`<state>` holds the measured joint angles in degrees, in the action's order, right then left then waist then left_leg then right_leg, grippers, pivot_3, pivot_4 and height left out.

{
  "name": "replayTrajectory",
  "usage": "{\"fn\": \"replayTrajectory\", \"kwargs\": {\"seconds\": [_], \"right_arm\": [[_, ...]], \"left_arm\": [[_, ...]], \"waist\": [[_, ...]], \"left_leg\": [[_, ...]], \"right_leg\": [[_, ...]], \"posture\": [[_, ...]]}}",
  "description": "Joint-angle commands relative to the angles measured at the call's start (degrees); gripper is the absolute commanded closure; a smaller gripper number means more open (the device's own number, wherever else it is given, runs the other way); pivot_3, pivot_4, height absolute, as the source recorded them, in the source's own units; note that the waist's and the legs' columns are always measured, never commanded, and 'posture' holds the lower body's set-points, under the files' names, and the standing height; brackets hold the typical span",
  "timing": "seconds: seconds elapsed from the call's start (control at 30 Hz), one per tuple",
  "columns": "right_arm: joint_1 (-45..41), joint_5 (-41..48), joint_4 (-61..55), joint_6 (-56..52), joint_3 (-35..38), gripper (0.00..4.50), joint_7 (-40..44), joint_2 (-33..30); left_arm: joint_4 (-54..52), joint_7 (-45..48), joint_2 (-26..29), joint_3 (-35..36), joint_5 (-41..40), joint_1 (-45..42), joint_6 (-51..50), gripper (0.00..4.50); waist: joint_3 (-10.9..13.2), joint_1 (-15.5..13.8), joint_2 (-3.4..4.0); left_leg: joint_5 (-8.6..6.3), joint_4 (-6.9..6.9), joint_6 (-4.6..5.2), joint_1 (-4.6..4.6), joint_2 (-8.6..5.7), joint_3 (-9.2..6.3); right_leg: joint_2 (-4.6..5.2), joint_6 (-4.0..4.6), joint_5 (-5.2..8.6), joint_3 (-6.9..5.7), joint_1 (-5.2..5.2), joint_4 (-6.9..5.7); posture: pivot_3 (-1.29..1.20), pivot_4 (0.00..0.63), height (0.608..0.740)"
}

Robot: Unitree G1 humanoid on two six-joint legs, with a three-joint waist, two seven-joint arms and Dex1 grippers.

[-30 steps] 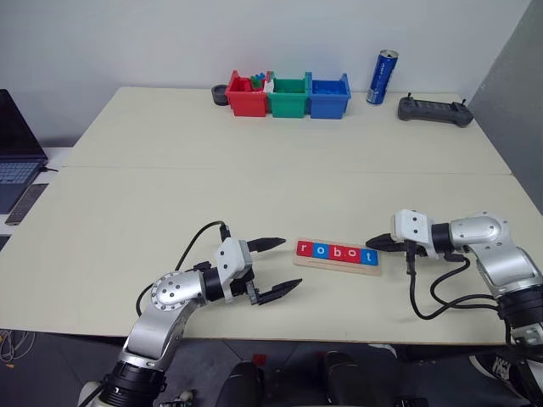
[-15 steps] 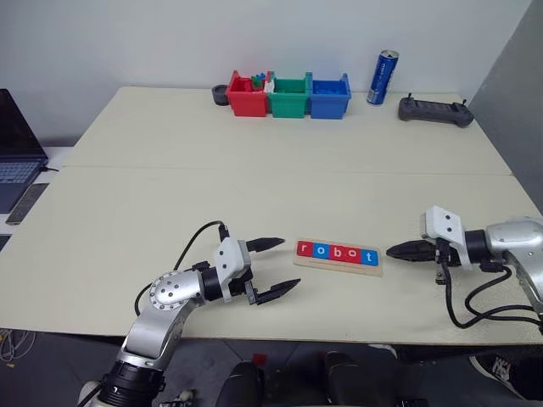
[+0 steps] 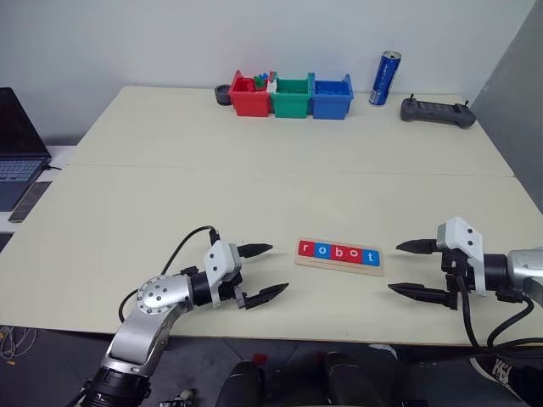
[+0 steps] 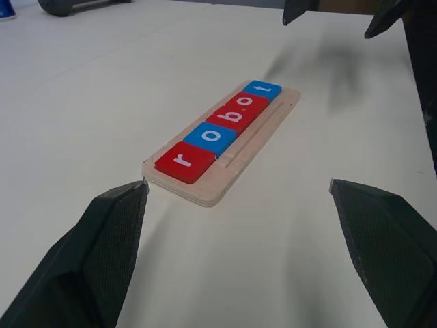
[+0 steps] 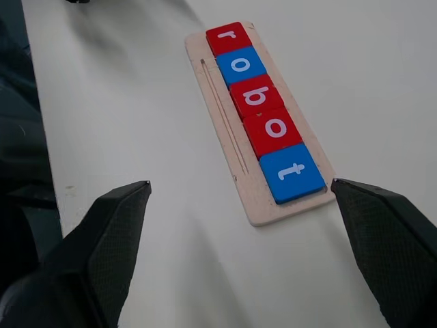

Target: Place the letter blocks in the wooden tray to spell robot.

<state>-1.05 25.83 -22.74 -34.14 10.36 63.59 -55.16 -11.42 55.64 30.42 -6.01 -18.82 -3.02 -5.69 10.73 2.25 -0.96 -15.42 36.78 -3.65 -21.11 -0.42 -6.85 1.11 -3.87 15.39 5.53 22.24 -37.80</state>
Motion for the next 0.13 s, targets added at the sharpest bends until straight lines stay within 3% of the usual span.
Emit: {"fn": "replayTrajectory", "kwargs": {"seconds": [0.03, 0.13], "right_arm": [[0.6, -0.41, -0.78, 1.86, 1.82, 0.02, -0.94, -0.34], [1.16, -0.84, -0.2, 2.99, 1.33, 0.02, -1.28, -0.33]], "left_arm": [[-0.39, -0.03, 0.37, 0.79, 0.19, -0.64, 1.47, 0.0], [-0.04, -0.42, 0.37, 0.8, 1.0, -0.5, 2.55, 0.0]], "waist": [[0.0, 0.0, 0.0], [0.0, 0.0, 0.0]], "left_leg": [[0.0, 0.0, 0.0, 0.0, 0.0, 0.01], [0.0, 0.0, 0.0, 0.0, 0.0, 0.0]], "right_leg": [[0.0, 0.0, 0.0, 0.0, 0.0, 0.0], [0.0, 0.0, 0.0, 0.0, 0.0, 0.0]], "posture": [[0.0, 0.15, 0.74], [0.0, 0.15, 0.74]]}}
